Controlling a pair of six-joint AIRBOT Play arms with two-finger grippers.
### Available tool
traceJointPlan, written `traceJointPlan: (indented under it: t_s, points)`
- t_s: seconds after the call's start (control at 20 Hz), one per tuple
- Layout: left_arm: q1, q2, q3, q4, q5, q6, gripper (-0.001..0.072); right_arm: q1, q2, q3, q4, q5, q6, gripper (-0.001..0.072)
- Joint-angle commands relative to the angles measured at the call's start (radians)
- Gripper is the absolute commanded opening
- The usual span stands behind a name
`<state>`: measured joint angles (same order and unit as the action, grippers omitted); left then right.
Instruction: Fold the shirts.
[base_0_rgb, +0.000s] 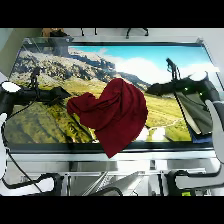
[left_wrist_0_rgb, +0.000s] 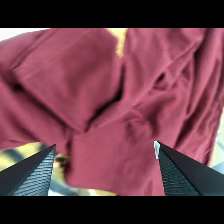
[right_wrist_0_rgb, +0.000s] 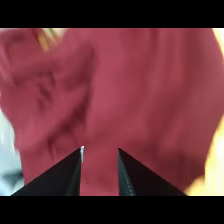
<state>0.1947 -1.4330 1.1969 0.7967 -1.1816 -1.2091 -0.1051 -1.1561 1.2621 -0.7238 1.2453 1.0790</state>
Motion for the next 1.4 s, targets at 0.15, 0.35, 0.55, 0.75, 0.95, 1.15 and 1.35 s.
traceJointPlan:
  t_s: [0.15, 0.35, 0.55, 0.75, 0.95, 1.15, 1.35]
  points:
    - [0.045, -0.16, 0.015, 0.067, -0.047, 0.024, 0.0699, -0.041, 0.346, -0.602, -0.102, -0.094, 0.187, 0.0475]
    - [0.022, -0.249, 0.015, 0.065, -0.009, 0.031, 0.0699, -0.027, 0.369, -0.76, -0.002, -0.205, 0.161, 0.0475]
    - [-0.053, -0.285, 0.015, 0.066, 0.1, 0.031, 0.0698, 0.073, 0.312, -0.761, 0.032, -0.359, 0.124, 0.0416]
    - [-0.12, -0.301, 0.018, 0.068, 0.137, 0.031, 0.0336, 0.175, 0.203, -0.761, 0.133, -0.453, 0.054, 0.0361]
    - [-0.119, -0.293, 0.11, 0.065, 0.019, 0.029, 0.0102, 0.182, 0.166, -0.736, 0.336, -0.47, -0.133, 0.0018]
    - [-0.117, -0.197, 0.237, 0.066, -0.119, 0.005, 0.002, 0.179, 0.21, -0.542, 0.352, -0.339, -0.174, 0.0017]
    - [-0.076, 0.003, 0.404, 0.065, -0.224, -0.077, 0.0021, 0.101, 0.36, -0.163, 0.354, -0.198, -0.136, 0.0017]
